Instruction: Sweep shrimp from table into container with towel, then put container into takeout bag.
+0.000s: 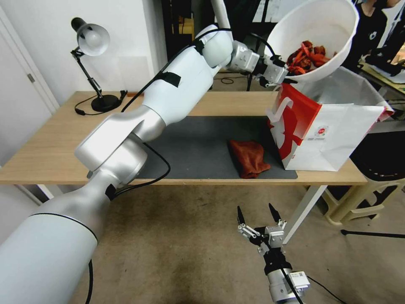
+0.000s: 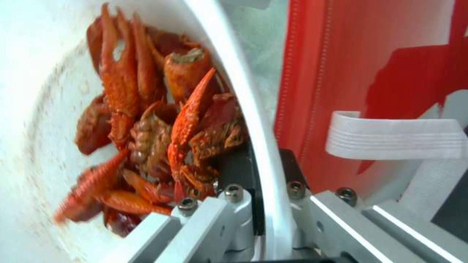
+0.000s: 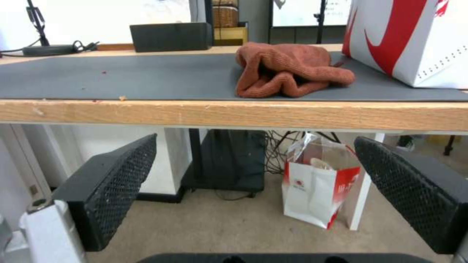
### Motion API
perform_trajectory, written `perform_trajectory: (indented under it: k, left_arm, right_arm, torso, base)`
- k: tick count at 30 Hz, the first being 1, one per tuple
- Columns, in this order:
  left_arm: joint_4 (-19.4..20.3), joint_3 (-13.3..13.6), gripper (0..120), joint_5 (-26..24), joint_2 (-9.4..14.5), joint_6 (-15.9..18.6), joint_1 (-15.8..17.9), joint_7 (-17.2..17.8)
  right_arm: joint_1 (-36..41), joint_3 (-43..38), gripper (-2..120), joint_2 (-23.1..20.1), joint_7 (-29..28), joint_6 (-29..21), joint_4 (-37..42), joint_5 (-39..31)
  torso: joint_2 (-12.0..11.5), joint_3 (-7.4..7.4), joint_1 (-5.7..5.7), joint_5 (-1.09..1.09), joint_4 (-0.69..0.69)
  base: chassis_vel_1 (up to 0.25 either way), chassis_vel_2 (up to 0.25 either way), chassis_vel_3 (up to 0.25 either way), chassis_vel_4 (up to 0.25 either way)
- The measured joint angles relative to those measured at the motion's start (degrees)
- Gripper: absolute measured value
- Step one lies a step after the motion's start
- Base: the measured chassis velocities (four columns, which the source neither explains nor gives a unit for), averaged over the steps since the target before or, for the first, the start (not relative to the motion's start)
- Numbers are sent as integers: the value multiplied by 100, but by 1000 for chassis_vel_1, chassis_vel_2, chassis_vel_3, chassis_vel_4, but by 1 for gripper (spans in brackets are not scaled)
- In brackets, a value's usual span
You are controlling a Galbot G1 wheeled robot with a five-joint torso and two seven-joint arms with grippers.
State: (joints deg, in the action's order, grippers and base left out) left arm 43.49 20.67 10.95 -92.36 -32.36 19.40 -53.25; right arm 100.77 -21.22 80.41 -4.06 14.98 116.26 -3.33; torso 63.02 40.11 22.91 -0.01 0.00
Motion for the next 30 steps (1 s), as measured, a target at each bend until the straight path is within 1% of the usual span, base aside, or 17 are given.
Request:
perform_trajectory:
  k: [1, 4, 6, 9, 10, 12, 22, 24, 26, 27, 29, 30]
  left_arm:
    - [0, 0, 0, 0, 0, 0, 0, 0]
    - [-22, 139, 0, -32, 6, -2, 25, 3]
    - [-28, 164, 0, -38, 7, -3, 32, 4]
    - [-13, 402, 0, -196, 12, -7, 69, 88]
    - [-13, 402, 0, -196, 12, -7, 69, 88]
    - [37, 526, 0, -256, 13, -5, 75, 109]
    - [72, 780, 0, -403, 17, -4, 175, 180]
    - [78, 876, 0, -411, 18, -2, 236, 340]
    - [79, 899, 0, -411, 18, -1, 251, 391]
    - [78, 927, 2, -410, 18, -1, 272, 459]
    - [79, 965, 12, -376, 19, 0, 307, 569]
    - [79, 965, 12, -376, 19, 0, 307, 569]
  right_arm:
    - [0, 0, 100, 0, 0, 0, 0, 0]
    - [-3, -11, 100, -4, 0, 0, -32, -23]
    - [-3, -11, 100, -3, 0, 2, -36, -25]
    - [-16, -9, 100, 0, 1, 12, -58, -26]
    - [-16, -9, 100, 0, 1, 12, -58, -26]
    - [-19, -11, 100, -5, 1, 23, -68, -37]
    - [-18, -30, 100, -58, 0, 45, -82, -91]
    - [-35, -27, 100, -67, -1, 45, -82, -92]
    - [-43, -26, 100, -69, -3, 44, -83, -92]
    - [-55, -26, 100, -71, -4, 42, -83, -93]
    - [-80, -26, 100, -73, -4, 37, -97, -96]
    - [-80, -26, 100, -73, -4, 37, -97, -96]
  torso:
    - [0, 0, 0, 0, 0]
    - [0, 0, 0, 1, 0]
    - [0, 0, 0, 1, 0]
    - [0, 0, 0, 1, 0]
    - [0, 0, 0, 1, 0]
    - [0, 0, 0, 1, -1]
    - [0, 0, 0, 1, -1]
    - [0, 0, 0, 1, 0]
    - [0, 0, 0, 1, -1]
    - [0, 0, 0, 1, -1]
    - [0, 0, 0, 1, 0]
    - [0, 0, 0, 1, 0]
  base:
    - [0, 0, 0, 0]
    - [0, 0, 0, 0]
    - [0, 0, 0, 0]
    - [0, 0, 0, 0]
    - [0, 0, 0, 0]
    - [0, 0, 0, 0]
    - [0, 0, 0, 0]
    - [0, 0, 0, 0]
    - [0, 0, 0, 0]
    - [0, 0, 0, 0]
    - [0, 0, 0, 0]
    - [0, 0, 0, 0]
